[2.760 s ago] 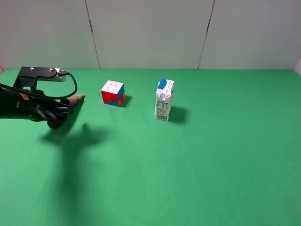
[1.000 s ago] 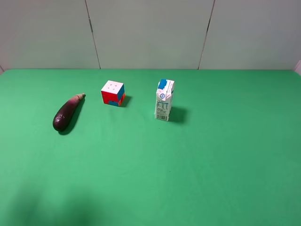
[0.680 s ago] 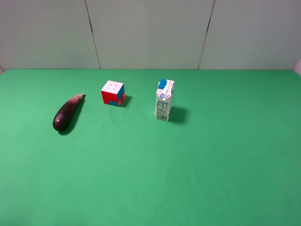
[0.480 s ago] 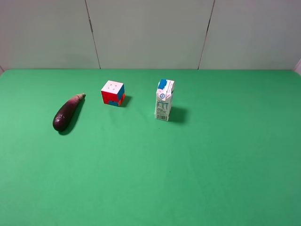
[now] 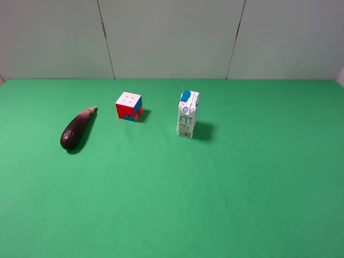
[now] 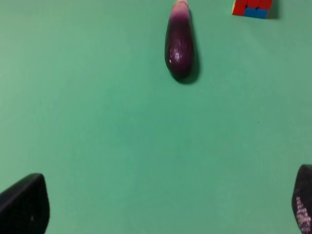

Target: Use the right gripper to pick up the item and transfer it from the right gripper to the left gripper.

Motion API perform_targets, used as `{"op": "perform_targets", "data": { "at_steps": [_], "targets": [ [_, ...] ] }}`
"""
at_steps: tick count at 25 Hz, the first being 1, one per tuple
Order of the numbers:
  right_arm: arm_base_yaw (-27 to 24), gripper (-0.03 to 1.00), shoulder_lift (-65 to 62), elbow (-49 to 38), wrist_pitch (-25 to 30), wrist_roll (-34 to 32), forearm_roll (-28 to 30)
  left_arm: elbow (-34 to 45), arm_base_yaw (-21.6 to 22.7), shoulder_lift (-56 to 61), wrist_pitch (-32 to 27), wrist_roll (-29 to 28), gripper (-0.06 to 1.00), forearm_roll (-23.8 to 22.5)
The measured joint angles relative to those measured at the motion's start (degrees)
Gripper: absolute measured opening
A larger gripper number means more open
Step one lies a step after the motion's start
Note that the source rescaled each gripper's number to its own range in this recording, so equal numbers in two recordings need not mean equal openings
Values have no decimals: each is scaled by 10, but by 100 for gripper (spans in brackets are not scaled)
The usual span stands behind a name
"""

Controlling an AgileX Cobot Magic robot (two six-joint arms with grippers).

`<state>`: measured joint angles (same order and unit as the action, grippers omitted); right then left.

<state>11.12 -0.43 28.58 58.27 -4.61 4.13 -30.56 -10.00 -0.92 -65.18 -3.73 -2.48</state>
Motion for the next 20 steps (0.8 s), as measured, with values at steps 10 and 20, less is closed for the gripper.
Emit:
{"op": "perform_targets", "data": {
  "at_steps": [10,20],
  "targets": [
    [0,100,0,0,0,0,0,0,50,0,-1,37,100,31],
    [0,100,0,0,0,0,0,17,110,12,35,119,100,78]
  ]
}}
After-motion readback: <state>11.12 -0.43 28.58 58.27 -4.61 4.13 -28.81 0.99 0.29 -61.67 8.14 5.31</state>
